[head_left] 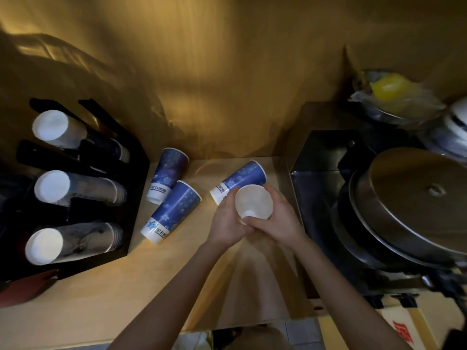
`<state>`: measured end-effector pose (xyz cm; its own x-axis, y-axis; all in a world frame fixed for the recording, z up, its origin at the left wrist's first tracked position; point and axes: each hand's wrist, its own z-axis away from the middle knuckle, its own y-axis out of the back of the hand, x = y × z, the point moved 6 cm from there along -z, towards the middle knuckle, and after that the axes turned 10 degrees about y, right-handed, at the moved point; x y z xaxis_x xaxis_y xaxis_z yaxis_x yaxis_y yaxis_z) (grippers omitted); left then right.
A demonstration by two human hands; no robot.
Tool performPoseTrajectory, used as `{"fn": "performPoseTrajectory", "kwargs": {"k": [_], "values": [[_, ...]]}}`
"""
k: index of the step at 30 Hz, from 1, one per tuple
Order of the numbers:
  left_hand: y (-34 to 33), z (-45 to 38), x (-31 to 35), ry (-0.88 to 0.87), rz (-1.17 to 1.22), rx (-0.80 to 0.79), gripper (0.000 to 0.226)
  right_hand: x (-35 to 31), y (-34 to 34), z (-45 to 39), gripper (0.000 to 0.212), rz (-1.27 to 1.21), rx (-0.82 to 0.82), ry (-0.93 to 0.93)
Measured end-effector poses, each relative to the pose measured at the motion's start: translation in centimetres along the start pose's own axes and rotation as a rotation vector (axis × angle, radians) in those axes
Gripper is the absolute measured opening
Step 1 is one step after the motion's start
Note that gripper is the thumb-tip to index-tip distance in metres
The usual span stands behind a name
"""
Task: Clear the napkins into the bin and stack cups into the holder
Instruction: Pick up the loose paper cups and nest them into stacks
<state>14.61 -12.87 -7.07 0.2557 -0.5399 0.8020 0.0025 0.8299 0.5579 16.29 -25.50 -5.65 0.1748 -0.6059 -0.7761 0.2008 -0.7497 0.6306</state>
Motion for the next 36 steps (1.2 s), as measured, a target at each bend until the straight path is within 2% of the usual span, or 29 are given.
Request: {"fn": "performPoseTrajectory", "kwargs": {"k": [4,9,13,18,20,24,27,28,29,31,34,36], "values": [[-2.7,-0.2,1.7,-0.053,-0.062,-0.046,0.089,1.4,2.0,1.0,0.091,0.031,0.064,-0.011],[-4.4,-0.4,2.2,-0.073,-0.156,-0.098,0.092,2.8,2.6,1.4,0.088,0.045,0.030,-0.050],[-4.8,-0.7,2.6,-0.076,-0.222,-0.159,0.100,3.4,2.7,1.0,0.074,0.025,0.045,-0.105],[-4.3,-0.7,2.4,-0.034,-0.314,-0.244,0.113,2.8,3.6,-0.5,0.055,0.204,0.122,-0.167],[-3.4,-1.0,2.1,-0.018,-0.347,-0.235,0.103,1.5,3.7,-1.5,0.050,0.245,0.131,-0.134],[-1.0,-1.6,1.7,0.002,-0.395,-0.097,0.061,-0.6,4.0,-2.8,0.025,0.254,0.144,-0.027],[1.5,-2.0,1.6,-0.018,-0.525,0.034,0.050,-1.3,2.8,-3.3,0.022,0.210,0.107,0.012],[5.1,-3.6,-1.0,0.051,-0.547,0.136,0.049,-3.2,-0.8,-6.3,0.022,0.128,0.016,0.024],[8.4,-4.8,-3.5,0.136,-0.565,0.222,0.051,-4.7,-4.6,-9.1,0.023,0.059,-0.063,0.004],[9.7,-5.2,-5.3,0.191,-0.612,0.243,0.058,-3.7,-6.5,-8.9,0.029,-0.052,-0.067,-0.158],[9.5,-4.0,-7.0,0.210,-0.632,0.272,0.073,0.4,-8.8,-7.6,0.055,-0.294,0.099,-0.466],[9.2,-3.9,-8.1,0.224,-0.662,0.261,0.083,2.2,-8.9,-6.4,0.064,-0.309,0.212,-0.568]]}}
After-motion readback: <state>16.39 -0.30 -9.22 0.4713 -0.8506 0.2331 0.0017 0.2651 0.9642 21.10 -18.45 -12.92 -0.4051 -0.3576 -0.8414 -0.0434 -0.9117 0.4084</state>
